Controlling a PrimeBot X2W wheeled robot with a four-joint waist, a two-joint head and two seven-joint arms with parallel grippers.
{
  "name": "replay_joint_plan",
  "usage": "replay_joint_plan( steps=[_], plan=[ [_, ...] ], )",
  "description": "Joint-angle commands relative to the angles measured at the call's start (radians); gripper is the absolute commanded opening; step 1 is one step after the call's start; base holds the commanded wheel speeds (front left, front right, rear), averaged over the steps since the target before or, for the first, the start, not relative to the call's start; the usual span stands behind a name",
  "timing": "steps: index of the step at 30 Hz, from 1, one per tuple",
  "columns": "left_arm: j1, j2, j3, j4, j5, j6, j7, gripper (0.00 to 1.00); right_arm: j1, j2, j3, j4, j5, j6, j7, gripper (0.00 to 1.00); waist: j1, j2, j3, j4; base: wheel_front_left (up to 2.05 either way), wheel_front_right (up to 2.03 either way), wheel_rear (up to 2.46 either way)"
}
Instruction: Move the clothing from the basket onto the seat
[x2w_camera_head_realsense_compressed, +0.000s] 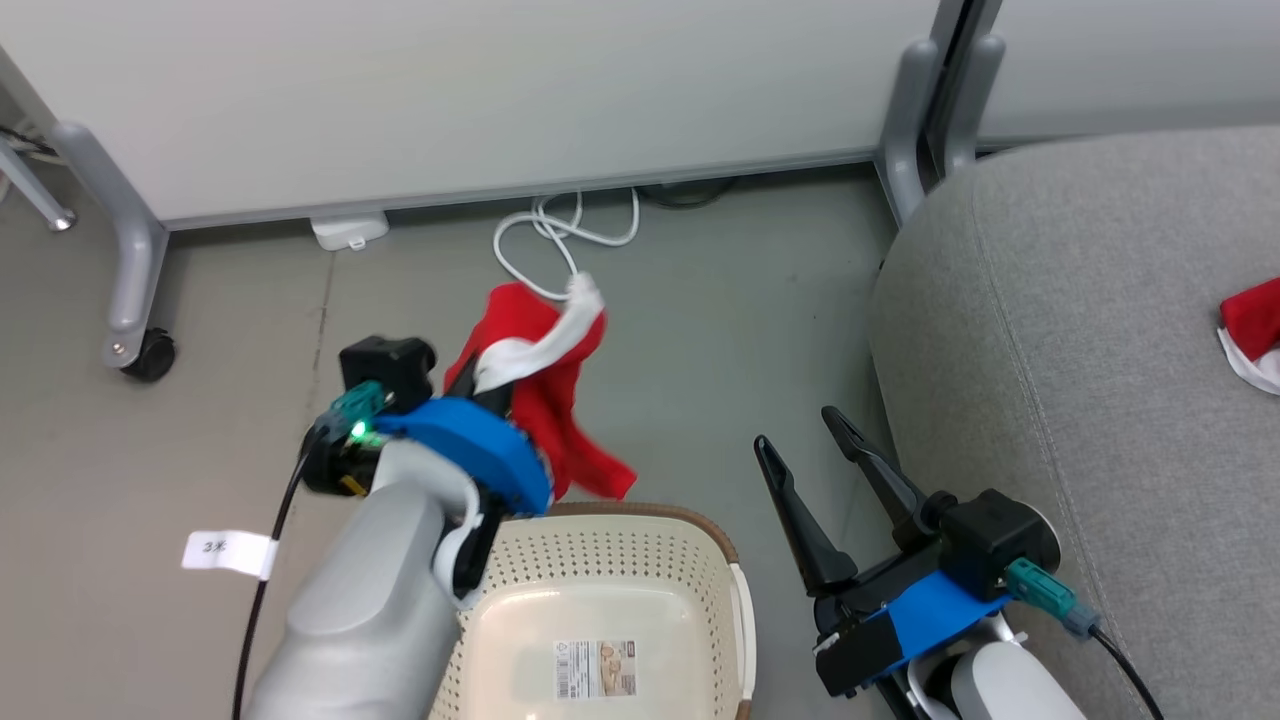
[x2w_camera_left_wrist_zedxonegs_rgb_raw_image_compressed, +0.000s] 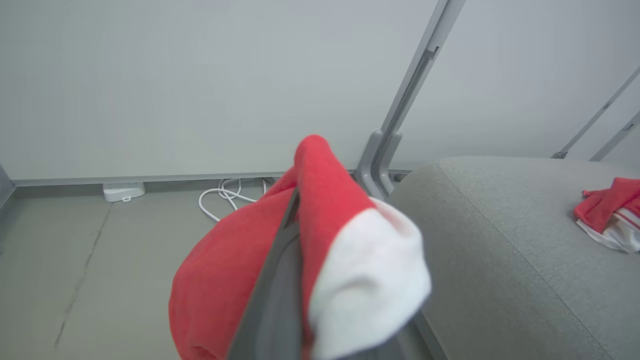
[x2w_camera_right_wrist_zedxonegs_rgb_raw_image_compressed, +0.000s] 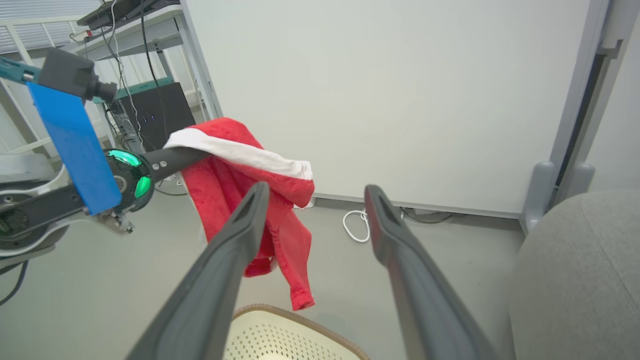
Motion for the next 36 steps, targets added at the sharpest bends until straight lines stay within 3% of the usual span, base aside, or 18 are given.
replay_joint_plan(
  steps=[1, 4, 15, 25, 36],
  plan=[
    [-0.012, -0.001, -0.037, -0.058, -0.036, -0.006, 0.004, 0.0, 0.019, -0.002, 0.001, -0.01, -0.004, 0.0, 0.01, 1.0, 0.0003, -0.0001, -0.013, 0.008, 0.0, 0.0, 0.0],
    [-0.036, 0.0, -0.085, -0.135, -0.08, -0.006, 0.015, 0.0, 0.029, -0.002, 0.006, -0.02, 0.002, 0.0, 0.021, 1.0, 0.0003, -0.0001, -0.032, 0.017, 0.0, 0.0, 0.0],
    [-0.129, 0.0, -0.264, -0.295, -0.199, 0.073, 0.03, 0.0, 0.048, -0.002, 0.04, -0.02, 0.011, 0.0, 0.054, 1.0, 0.0003, -0.0001, -0.075, 0.005, 0.0, 0.0, 0.0],
    [-0.16, 0.0, -0.366, -0.322, -0.265, 0.116, 0.009, 0.0, 0.05, -0.002, 0.015, -0.012, -0.003, 0.0, 0.071, 1.0, 0.0003, -0.0001, -0.09, -0.011, 0.0, 0.0, 0.0],
    [-0.194, -0.001, -0.42, -0.313, -0.306, 0.127, -0.005, 0.0, -0.028, -0.002, -0.055, 0.063, -0.06, 0.0, 0.114, 1.0, 0.0003, -0.0001, -0.073, -0.014, 0.0, 0.0, 0.0]
  ],
)
